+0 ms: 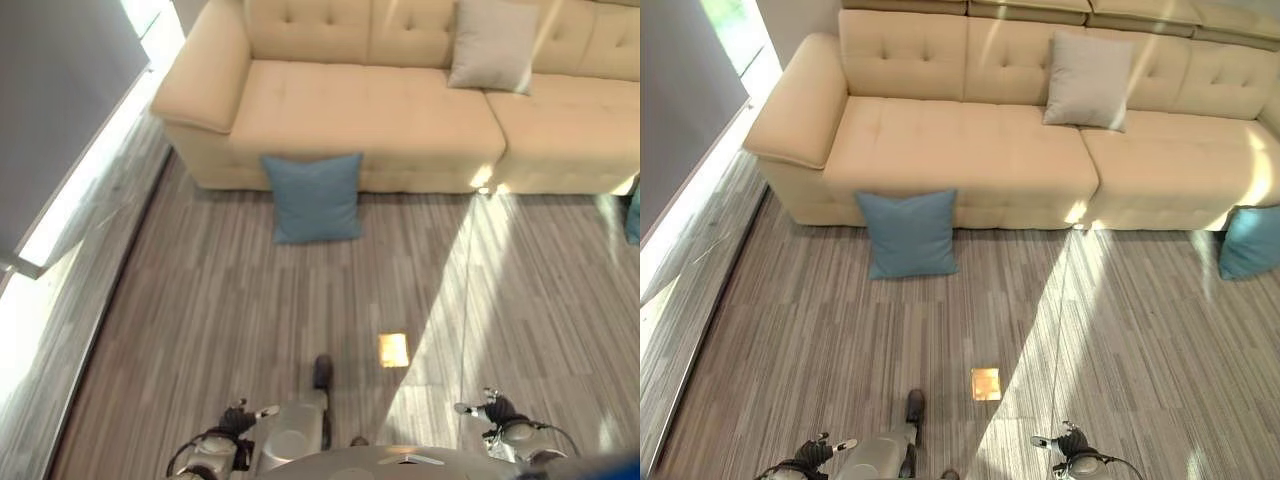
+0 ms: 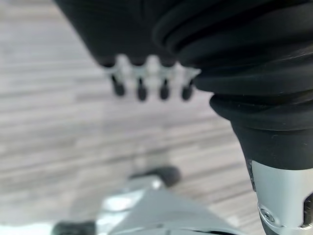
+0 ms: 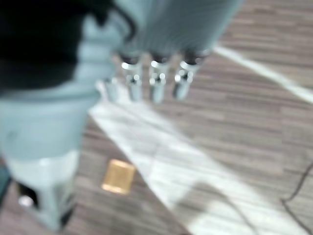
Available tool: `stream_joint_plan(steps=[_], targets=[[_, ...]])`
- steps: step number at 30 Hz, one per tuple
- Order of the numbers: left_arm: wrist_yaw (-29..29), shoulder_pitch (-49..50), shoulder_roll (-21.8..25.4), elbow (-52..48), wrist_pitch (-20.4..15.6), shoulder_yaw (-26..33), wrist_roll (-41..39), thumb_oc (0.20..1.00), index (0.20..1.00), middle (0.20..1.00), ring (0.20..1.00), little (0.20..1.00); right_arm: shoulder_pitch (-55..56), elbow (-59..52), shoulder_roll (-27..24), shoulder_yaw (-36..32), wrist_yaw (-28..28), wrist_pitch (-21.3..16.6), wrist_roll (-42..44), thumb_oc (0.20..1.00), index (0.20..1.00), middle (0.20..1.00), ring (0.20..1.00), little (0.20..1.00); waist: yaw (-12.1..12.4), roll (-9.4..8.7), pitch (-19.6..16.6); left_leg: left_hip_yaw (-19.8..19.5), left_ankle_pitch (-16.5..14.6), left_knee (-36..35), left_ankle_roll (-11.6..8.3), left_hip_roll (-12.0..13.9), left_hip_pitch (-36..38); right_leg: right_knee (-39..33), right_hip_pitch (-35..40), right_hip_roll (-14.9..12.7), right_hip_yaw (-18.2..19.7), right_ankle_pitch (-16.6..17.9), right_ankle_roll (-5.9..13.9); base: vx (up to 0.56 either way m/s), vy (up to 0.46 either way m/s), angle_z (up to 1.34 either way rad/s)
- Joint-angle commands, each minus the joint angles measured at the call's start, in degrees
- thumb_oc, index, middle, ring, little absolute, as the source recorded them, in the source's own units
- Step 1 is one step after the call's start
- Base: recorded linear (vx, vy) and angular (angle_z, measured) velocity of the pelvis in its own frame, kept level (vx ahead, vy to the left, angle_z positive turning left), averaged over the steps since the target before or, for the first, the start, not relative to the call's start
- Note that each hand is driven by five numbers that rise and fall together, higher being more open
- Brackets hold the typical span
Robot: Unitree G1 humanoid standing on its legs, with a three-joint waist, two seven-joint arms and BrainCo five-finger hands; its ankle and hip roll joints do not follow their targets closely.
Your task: Pick up all the scattered cushions and arrange them neatly on the sofa.
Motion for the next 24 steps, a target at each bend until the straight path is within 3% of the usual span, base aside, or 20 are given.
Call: stream_joint_plan(steps=[1, 4, 5, 7, 9, 11, 13, 14, 15, 16, 17, 18, 20, 21, 24], targets=[[-0.41, -2.37, 1.6, 0.0, -0.43, 0.24, 0.39, 1.0, 1.0, 1.0, 1.0, 1.0, 0.64, -4.03, -1.19, -0.13, 0.24, -0.38, -0.95, 1.0, 1.0, 1.0, 1.0, 1.0, 1.13, -0.96, 0.16, -1.65, -9.61, 7.97, -4.49, -0.35, 0.81, 13.92, -9.43, -6.95, 0.08, 5.53, 4.57, 0.16, 0.19, -0.12], [-0.05, -2.94, 2.17, -0.32, -0.52, 0.16, -0.04, 1.0, 1.0, 1.0, 1.0, 1.0, -0.13, -4.95, -0.99, -0.23, 0.15, -0.69, -0.78, 1.0, 1.0, 1.0, 1.0, 1.0, 0.07, 0.21, 1.4, -2.48, -11.17, 8.35, -2.91, -0.2, 2.63, 24.06, -15.6, -8.11, 0.19, 9.98, 5.33, 0.2, 0.158, 0.28], [-0.18, -3.2, 2.35, -0.13, -0.68, -0.09, -0.52, 1.0, 1.0, 1.0, 1.0, 1.0, -0.15, -4.6, -0.99, -0.03, 0.2, -0.59, -0.8, 1.0, 1.0, 1.0, 1.0, 1.0, -1.0, 0.88, 1.51, -4.05, -12.01, 6.57, -2.85, -0.43, 6.06, 21.83, -18.48, -7.53, -0.51, 8.41, 3.85, 0.4, 0.116, 0.25], [-0.19, -3.17, 2.14, 0.13, -0.68, -0.09, -0.41, 1.0, 1.0, 1.0, 1.0, 1.0, -0.12, -4.58, -1.14, 0.05, 0.26, -0.57, -0.76, 1.0, 1.0, 1.0, 1.0, 1.0, -1.53, 1.18, 1.54, -4.48, -12.6, 5.62, -3.09, -0.57, 7.84, 16.94, -19.63, -7.06, -1.3, 7.58, 3.35, 0.4, 0.027, 0.17], [0.06, -3.18, 1.67, 0.59, -0.93, -0.03, -0.58, 1.0, 1.0, 1.0, 1.0, 1.0, -0.3, -4.74, -1.6, 0.22, 0.1, -0.15, -1.33, 1.0, 1.0, 1.0, 1.0, 1.0, -2.79, 0.73, 2.01, -6.68, -14.07, 4.12, -3.69, -1.63, 11.67, 5.73, -23.22, -6.13, -1.5, 11.14, 4.46, 0.47, -0.072, 0.29], [0.08, -3.36, 1.19, 0.84, -1.26, -0.52, 0.65, 1.0, 1.0, 1.0, 1.0, 1.0, 0.3, -4.28, -1.8, 0.08, 0.23, -0.27, -1.09, 1.0, 1.0, 1.0, 1.0, 1.0, -3.48, 0.05, 1.77, -8.71, -15.96, 4.63, -4.36, -2.11, 13.26, 1.16, -21.03, -5.08, 1.46, 11.74, 4.23, 0.41, -0.131, 0.33], [-0.28, -3.59, 0.57, 0.84, -1.31, -1.04, 0.89, 1.0, 1.0, 1.0, 1.0, 1.0, 1.16, -2.94, -1.78, -0.64, 0.27, -0.31, -0.74, 1.0, 1.0, 1.0, 1.0, 1.0, -3.86, -0.05, 0.81, -8.25, -17.12, 5.85, -6.17, -1.05, 13.56, -0.42, -18.9, -5.19, 0.79, 11.84, 3.8, 0.29, -0.132, 0.79], [-0.37, -4.04, 0.42, 0.48, -1.4, -1.58, 0.9, 1.0, 1.0, 1.0, 1.0, 1.0, 1.17, -2.8, -1.94, -0.89, 0.28, -0.5, -0.24, 1.0, 1.0, 1.0, 1.0, 1.0, -4.12, -0.23, 1.0, -7.21, -16.67, 9.14, -7.17, -0.53, 12.01, -0.95, -17.82, -5.61, -0.07, 11.75, 3.5, 0.16, -0.149, 1.29], [-0.41, -4.81, 0.25, -0.45, -1.58, -2.18, 0.19, 1.0, 1.0, 1.0, 1.0, 1.0, 0.93, -2.79, -2.26, -1.03, 0.24, -0.64, 0.73, 1.0, 1.0, 1.0, 1.0, 1.0, -4.15, -0.94, 1.87, -4.58, -15.4, 17.38, -7.98, 1.01, 7.45, -1.1, -16.28, -6.24, -0.75, 11.17, 2.36, 0.07, -0.105, 1.64], [-0.41, -4.82, 0.25, -0.46, -1.58, -2.18, 0.19, 1.0, 1.0, 1.0, 1.0, 1.0, 0.92, -2.78, -2.26, -1.03, 0.24, -0.64, 0.73, 1.0, 1.0, 1.0, 1.0, 1.0, -4.2, -0.9, 1.81, -4.63, -15.56, 17.71, -8.0, 1.06, 7.2, -1.1, -16.37, -6.21, -0.81, 11.18, 2.34, 0.11, -0.123, 1.36], [-0.3, -5.1, 0.11, -0.94, -1.56, -2.34, -0.6, 1.0, 1.0, 1.0, 1.0, 1.0, 0.94, -2.43, -2.43, -1.03, 0.35, -0.53, 1.22, 1.0, 1.0, 1.0, 1.0, 1.0, -4.02, -1.49, 2.16, -2.0, -15.06, 21.0, -7.6, 2.97, 4.51, -1.68, -14.35, -6.34, -1.65, 9.8, 1.41, 0.07, -0.057, 0.97], [-0.3, -5.1, 0.11, -0.94, -1.56, -2.35, -0.6, 1.0, 1.0, 1.0, 1.0, 1.0, 0.94, -2.42, -2.43, -1.03, 0.35, -0.54, 1.22, 1.0, 1.0, 1.0, 1.0, 1.0, -4.07, -1.45, 2.12, -2.06, -15.18, 21.26, -7.61, 3.02, 4.33, -1.68, -14.39, -6.3, -1.72, 9.79, 1.4, 0.1, -0.066, 0.45], [-0.53, -5.11, 0.02, -0.91, -1.3, -3.12, -0.14, 1.0, 1.0, 1.0, 1.0, 1.0, 1.37, -2.22, -2.74, -1.49, 0.32, -0.33, 1.92, 1.0, 1.0, 1.0, 1.0, 1.0, -4.15, -1.76, 1.47, 1.7, -14.84, 16.02, -7.39, 5.17, 3.33, -2.71, -12.38, -6.4, -3.46, 8.48, 1.47, 0.2, 0.009, 0.21], [-0.72, -4.75, 0.13, -0.62, -1.01, -3.04, 0.52, 1.0, 1.0, 1.0, 1.0, 1.0, 1.63, -2.57, -2.84, -1.79, 0.4, -0.58, 2.09, 1.0, 1.0, 1.0, 1.0, 1.0, -4.13, -1.35, 1.28, 1.93, -12.39, 12.07, -8.38, 5.53, 3.22, -2.68, -11.11, -5.91, -3.75, 7.54, 1.48, 0.23, 0.035, 0.3], [-0.78, -4.3, 0.21, -0.51, -0.94, -2.81, 0.56, 1.0, 1.0, 1.0, 1.0, 1.0, 1.7, -2.83, -2.77, -1.61, 0.35, -0.65, 1.86, 1.0, 1.0, 1.0, 1.0, 1.0, -3.88, -0.91, 1.16, 0.8, -9.78, 9.3, -9.02, 5.44, 2.18, -2.35, -9.92, -5.29, -3.3, 6.17, 1.22, 0.17, 0.065, 0.07]])
